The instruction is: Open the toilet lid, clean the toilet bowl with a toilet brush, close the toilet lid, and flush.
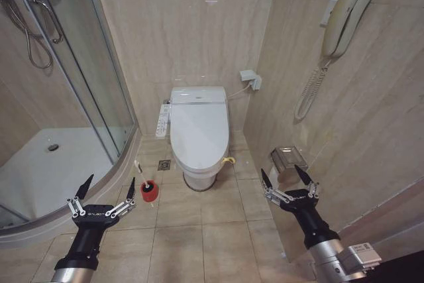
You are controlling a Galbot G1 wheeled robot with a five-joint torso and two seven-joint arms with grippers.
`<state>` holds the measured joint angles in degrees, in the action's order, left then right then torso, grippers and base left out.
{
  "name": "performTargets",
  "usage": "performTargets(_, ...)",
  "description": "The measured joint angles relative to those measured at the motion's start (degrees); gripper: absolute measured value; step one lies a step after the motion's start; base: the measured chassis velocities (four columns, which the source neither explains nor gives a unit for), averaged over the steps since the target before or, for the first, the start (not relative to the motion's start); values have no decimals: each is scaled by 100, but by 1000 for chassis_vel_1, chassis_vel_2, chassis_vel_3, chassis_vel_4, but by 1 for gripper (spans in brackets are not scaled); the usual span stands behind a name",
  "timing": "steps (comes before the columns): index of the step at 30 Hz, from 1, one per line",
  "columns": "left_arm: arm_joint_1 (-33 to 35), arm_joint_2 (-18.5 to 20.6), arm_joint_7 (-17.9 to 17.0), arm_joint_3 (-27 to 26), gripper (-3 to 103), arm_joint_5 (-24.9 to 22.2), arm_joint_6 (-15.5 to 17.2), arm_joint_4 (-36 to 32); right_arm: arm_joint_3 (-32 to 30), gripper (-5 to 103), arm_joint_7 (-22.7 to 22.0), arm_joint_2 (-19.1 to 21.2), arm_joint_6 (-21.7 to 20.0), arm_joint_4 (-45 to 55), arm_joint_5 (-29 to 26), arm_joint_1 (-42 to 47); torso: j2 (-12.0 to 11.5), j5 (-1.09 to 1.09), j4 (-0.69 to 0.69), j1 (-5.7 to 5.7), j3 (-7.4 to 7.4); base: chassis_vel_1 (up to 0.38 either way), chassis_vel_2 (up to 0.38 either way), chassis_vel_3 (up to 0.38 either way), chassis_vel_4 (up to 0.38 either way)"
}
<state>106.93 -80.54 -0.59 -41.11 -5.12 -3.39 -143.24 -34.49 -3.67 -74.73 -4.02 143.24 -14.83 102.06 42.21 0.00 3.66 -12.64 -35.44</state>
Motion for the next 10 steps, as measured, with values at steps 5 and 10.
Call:
performTargets(5, 0, 0, 0, 0, 100, 0, 0, 0, 0, 100, 0, 0, 0, 0, 0, 0, 0, 0, 0, 0, 0, 0, 0, 0, 0)
performTargets(10, 0, 0, 0, 0, 100, 0, 0, 0, 0, 100, 0, 0, 0, 0, 0, 0, 0, 0, 0, 0, 0, 0, 0, 0, 0)
